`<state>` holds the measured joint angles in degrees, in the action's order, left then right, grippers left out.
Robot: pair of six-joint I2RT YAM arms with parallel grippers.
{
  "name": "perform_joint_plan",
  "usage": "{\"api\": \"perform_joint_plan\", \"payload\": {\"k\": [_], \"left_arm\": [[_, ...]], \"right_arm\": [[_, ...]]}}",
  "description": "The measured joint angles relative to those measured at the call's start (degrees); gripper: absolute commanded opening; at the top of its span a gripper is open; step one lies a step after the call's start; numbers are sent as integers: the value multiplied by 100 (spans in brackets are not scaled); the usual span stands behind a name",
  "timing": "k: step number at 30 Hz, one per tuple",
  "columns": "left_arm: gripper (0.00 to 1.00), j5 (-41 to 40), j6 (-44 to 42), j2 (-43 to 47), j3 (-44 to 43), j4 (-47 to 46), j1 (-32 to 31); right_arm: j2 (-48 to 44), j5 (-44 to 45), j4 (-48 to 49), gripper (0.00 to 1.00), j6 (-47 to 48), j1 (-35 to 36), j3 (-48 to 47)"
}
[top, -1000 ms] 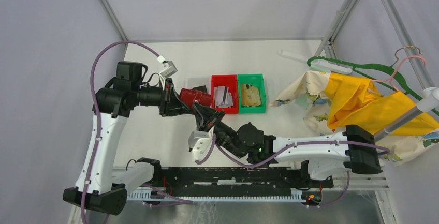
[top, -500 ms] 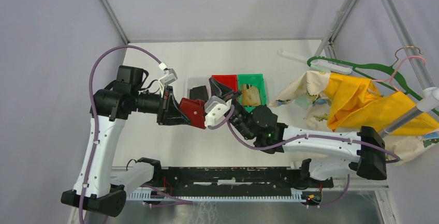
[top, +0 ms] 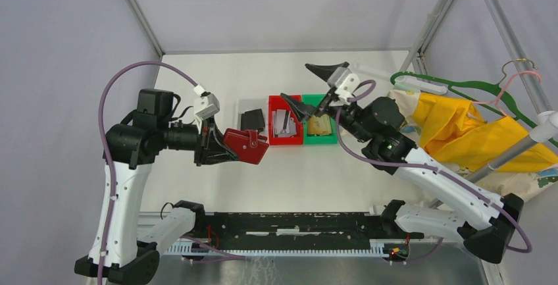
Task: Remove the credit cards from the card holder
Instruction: Open the card holder.
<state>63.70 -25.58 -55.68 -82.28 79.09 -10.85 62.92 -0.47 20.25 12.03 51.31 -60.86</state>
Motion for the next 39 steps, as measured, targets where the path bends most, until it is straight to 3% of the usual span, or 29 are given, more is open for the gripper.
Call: {"api": "perform_joint_plan", "payload": {"k": [6,17,31,39], "left_arm": [[2,-17,-79,129,-50,-164,0],[2,13,-66,149,-61,-678,0],[2,317,125,125,-127,-896,0],[2,446,192,94,-136,-946,0]], "right_arm": [[-579,-1523,59,98,-1049,-356,511],[-216,-3453,870,98,-2157,-337,772],[682,-3661,1185,98,-2295,50,640],[1110,-3709,2061,73,-2758,118,463]]}}
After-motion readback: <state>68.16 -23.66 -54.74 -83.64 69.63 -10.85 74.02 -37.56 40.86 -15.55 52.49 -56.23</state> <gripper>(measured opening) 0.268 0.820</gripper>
